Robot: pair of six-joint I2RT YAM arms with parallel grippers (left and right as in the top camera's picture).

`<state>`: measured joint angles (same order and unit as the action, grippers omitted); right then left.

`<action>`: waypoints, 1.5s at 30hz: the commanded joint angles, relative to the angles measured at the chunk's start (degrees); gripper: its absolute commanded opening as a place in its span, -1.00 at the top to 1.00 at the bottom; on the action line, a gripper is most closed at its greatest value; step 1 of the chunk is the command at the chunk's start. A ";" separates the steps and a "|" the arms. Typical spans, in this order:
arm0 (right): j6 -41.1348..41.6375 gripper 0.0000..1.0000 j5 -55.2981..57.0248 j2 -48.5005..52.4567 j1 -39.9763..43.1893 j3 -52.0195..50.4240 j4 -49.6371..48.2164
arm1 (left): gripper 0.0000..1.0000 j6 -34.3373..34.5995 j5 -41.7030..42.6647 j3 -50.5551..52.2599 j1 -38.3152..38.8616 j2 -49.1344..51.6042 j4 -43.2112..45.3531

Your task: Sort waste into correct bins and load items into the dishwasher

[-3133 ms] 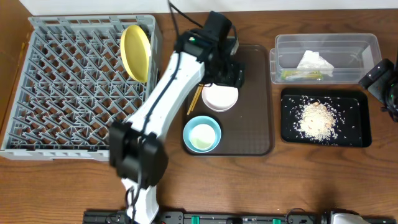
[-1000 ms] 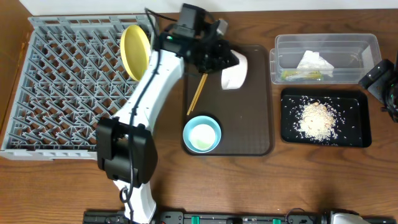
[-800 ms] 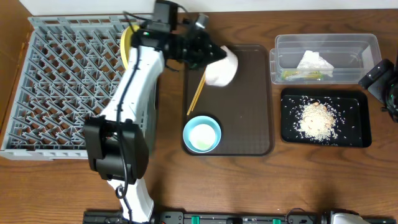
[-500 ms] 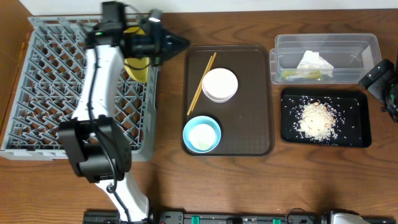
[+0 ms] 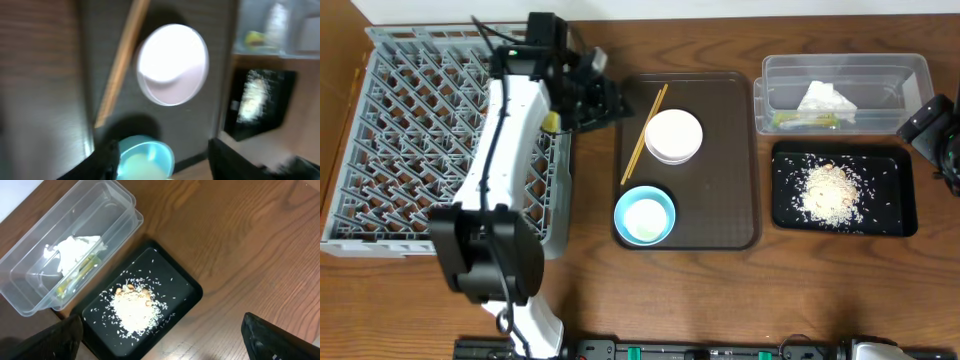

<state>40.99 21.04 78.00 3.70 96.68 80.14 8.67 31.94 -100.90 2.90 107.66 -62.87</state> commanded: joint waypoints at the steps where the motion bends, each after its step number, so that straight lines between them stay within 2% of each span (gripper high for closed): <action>1: 0.11 -0.98 1.01 -0.02 0.42 0.11 0.13 | -0.30 0.02 -16.26 -1.40 -4.24 -11.37 -2.12; 4: 0.11 -0.99 1.01 -0.02 0.42 0.11 0.13 | -0.54 5.95 -24.20 -1.40 -10.86 -19.32 -3.10; 5: 0.11 -0.99 1.01 -0.02 0.42 0.11 0.13 | -0.55 7.04 -24.98 -1.40 -13.66 -21.27 -3.23; 6: 0.13 -0.99 1.88 -0.04 0.42 0.11 -1.07 | -0.59 9.16 -25.40 -1.40 -19.52 -24.63 -3.89; 9: 0.11 -0.99 3.93 0.00 0.42 0.11 -12.70 | -0.74 12.72 -25.35 -1.38 -33.83 -28.98 -7.26; 12: 0.11 -0.98 3.96 0.00 0.42 0.11 -14.19 | -0.76 13.16 -25.31 -1.38 -43.91 -29.44 -11.21; 14: 4.59 -0.99 3.76 0.00 0.39 0.07 -18.10 | -0.77 13.14 -25.09 -1.38 -47.30 -29.14 -12.83; 15: 7.89 -0.98 -1.01 0.00 0.37 0.07 -20.68 | -0.77 13.09 -25.14 -1.38 -48.17 -29.03 -13.29; 16: 8.83 -0.98 -10.51 -0.11 0.35 0.07 -20.74 | -0.78 13.07 -25.14 -1.33 -48.63 -28.89 -13.44; 19: 9.29 -0.99 -30.21 0.28 -0.11 0.00 -26.18 | -0.78 13.07 -25.16 -1.33 -48.81 -28.85 -13.42; 20: 7.34 -0.98 -36.30 0.92 -1.09 0.00 -28.79 | -0.78 13.07 -25.14 -1.33 -48.81 -28.83 -13.42; 21: 0.42 -0.99 -46.21 2.75 -4.33 -0.02 -34.53 | -0.79 13.07 -25.14 -1.33 -48.81 -28.83 -13.40; 22: -5.68 -0.98 -49.90 5.09 -9.03 0.00 -38.62 | -0.79 13.07 -25.14 -1.33 -48.81 -28.83 -13.42; 23: -10.16 -0.99 -48.22 8.72 -15.69 0.00 -40.74 | -0.79 13.07 -25.14 -1.33 -48.81 -28.83 -13.40; 26: -13.92 -0.99 -33.42 20.90 -30.34 0.00 -41.20 | -0.79 13.07 -25.14 -1.33 -48.81 -28.83 -13.40; 30: -13.97 -0.99 -24.87 32.30 -36.70 0.00 -44.98 | -0.79 13.07 -25.14 -1.33 -48.81 -28.83 -13.40; 32: -20.37 -0.99 -29.40 36.74 -39.15 0.00 -50.27 | -0.79 13.07 -25.14 -1.33 -48.81 -28.83 -13.40; 34: -22.21 -0.99 -25.86 41.46 -42.27 0.00 -53.53 | -0.79 13.07 -25.16 -1.33 -48.81 -28.83 -13.40; 36: -22.80 -0.79 -19.65 43.58 -43.87 0.00 -53.48 | -0.79 13.07 -25.14 -1.33 -48.81 -28.83 -13.40; 37: -26.36 -0.77 -17.40 44.74 -44.74 0.00 -53.29 | -0.80 13.07 -25.14 -1.33 -48.81 -28.83 -13.40; 40: -30.18 -0.68 -16.48 46.18 -46.21 0.00 -53.35 | -0.80 13.09 -25.16 -1.33 -48.81 -28.83 -13.40; 41: -30.14 -0.58 -14.12 47.15 -46.88 0.00 -53.37 | -0.80 13.07 -25.14 -1.33 -48.81 -28.83 -13.40; 42: -30.12 -0.40 -11.28 48.02 -47.39 0.00 -53.44 | -0.80 13.07 -25.14 -1.33 -48.81 -28.83 -13.40; 45: -29.05 -0.24 -5.77 50.60 -48.54 0.00 -53.57 | -0.80 13.07 -25.14 -1.33 -48.81 -28.83 -13.40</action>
<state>13.02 7.25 125.75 -43.83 96.16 26.68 21.21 7.11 -101.93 -45.65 78.63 -76.12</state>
